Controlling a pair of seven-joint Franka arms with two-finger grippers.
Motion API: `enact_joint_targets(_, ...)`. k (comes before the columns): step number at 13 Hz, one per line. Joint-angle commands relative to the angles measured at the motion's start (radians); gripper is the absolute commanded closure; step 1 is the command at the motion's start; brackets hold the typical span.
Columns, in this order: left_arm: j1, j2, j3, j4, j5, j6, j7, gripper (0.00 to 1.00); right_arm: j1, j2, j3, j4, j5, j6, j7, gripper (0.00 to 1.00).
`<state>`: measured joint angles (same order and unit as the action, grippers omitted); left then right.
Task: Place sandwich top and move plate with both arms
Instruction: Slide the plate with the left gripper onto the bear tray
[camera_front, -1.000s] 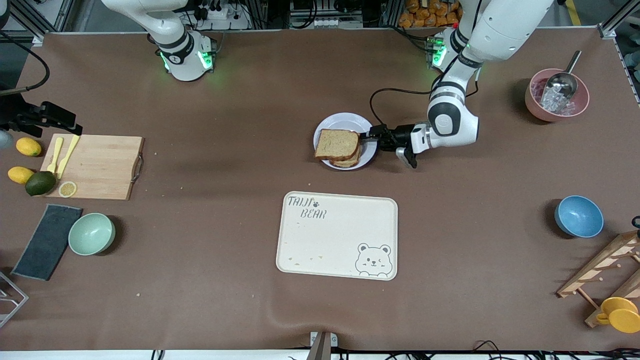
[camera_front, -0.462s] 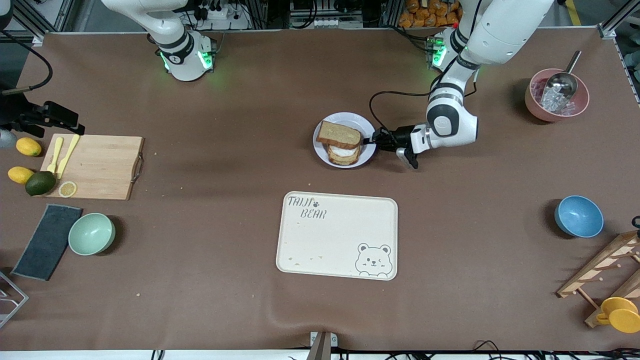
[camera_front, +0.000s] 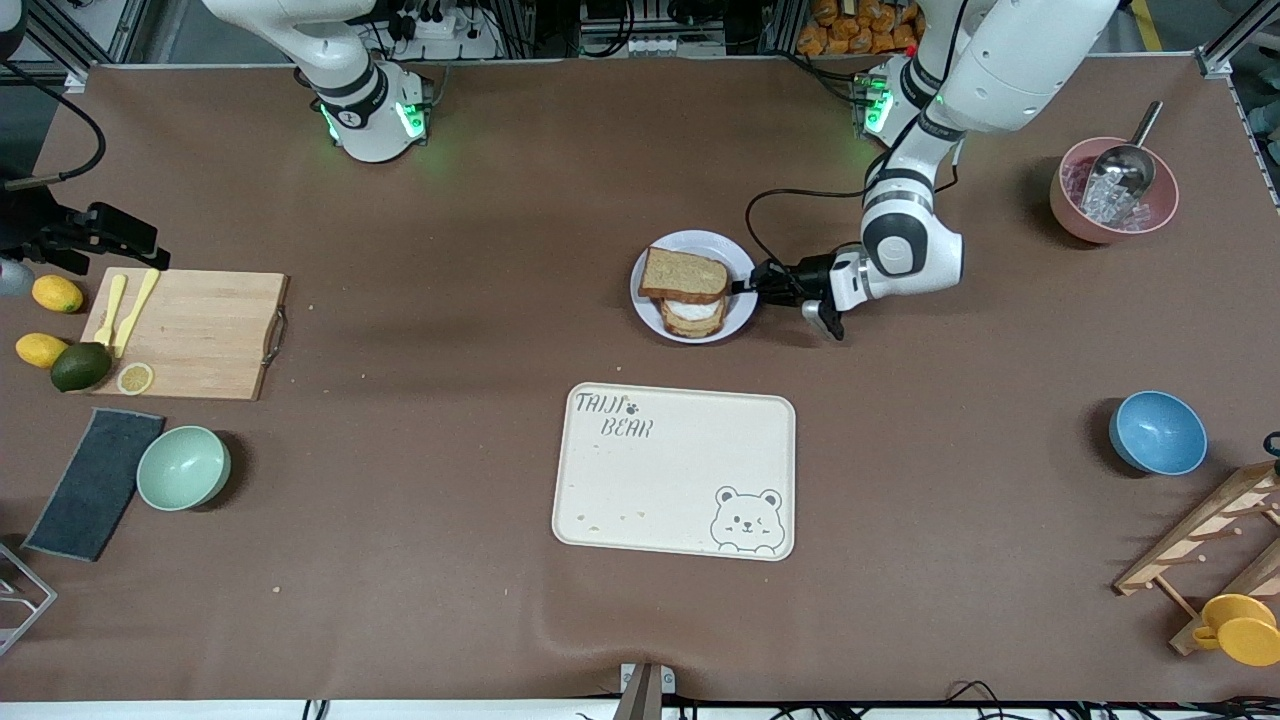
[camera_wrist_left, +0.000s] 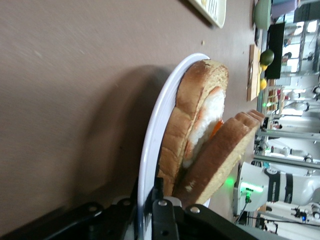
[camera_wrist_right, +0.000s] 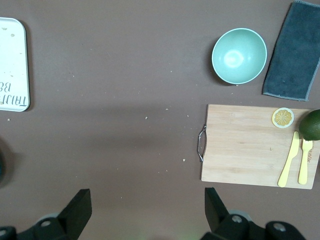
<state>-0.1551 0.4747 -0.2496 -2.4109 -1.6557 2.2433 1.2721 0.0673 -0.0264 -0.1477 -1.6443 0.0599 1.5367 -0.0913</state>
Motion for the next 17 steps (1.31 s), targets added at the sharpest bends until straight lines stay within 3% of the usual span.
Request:
enact_joint_targets(1, 0.052, -0.018, -0.005, -0.007, -0.027, -0.056, -0.002, 1.0, 0.002, 0.008, 0.002, 0.011, -0.02, -0.01, 0.018, 0.0)
enact_joint_targets(10, 0.14, -0.085, 0.0, 0.097, -0.027, -0.025, -0.193, 1.0, 0.003, 0.009, 0.0, 0.011, -0.022, -0.01, 0.018, 0.0)
enact_joint_targets(17, 0.105, 0.01, -0.002, 0.317, -0.029, 0.16, -0.437, 1.0, -0.003, 0.009, 0.0, 0.012, -0.018, -0.017, 0.012, 0.0)
